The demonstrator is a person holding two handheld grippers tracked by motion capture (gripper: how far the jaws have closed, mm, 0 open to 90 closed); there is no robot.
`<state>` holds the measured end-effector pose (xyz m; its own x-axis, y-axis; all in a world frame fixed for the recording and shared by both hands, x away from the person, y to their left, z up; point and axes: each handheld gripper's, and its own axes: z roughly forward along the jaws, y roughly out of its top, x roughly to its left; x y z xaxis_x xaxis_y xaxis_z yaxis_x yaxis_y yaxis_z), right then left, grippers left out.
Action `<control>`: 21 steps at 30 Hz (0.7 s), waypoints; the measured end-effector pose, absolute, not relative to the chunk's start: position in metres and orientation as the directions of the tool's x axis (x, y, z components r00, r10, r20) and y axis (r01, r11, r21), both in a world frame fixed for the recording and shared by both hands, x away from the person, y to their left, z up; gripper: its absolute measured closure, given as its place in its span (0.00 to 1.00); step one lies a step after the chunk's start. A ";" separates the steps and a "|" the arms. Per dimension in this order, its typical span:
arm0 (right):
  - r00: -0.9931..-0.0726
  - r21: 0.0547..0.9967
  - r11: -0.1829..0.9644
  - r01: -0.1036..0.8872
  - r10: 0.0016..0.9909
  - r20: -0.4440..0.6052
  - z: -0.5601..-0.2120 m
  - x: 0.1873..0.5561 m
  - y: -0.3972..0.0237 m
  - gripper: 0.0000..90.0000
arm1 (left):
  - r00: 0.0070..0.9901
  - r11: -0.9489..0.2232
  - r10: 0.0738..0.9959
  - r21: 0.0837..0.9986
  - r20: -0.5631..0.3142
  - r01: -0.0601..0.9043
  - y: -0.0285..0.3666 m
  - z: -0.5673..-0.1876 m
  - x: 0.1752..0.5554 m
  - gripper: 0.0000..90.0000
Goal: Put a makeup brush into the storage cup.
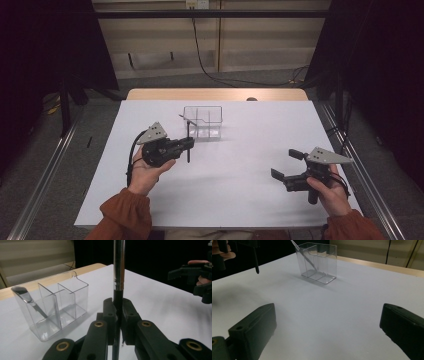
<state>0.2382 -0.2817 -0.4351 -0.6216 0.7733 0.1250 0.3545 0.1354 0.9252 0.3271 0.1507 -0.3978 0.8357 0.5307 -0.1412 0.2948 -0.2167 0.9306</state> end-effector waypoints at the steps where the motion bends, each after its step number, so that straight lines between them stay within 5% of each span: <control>1: -0.615 0.926 0.130 0.355 0.778 0.126 -0.436 0.237 -0.282 0.01 | 0.830 -0.218 0.540 0.929 -0.139 0.298 0.151 -0.398 0.328 0.93; 21: -0.556 0.945 0.122 0.302 0.828 0.071 -0.451 0.220 -0.295 0.00 | 0.803 -0.183 0.584 0.944 -0.122 0.276 0.147 -0.381 0.354 0.93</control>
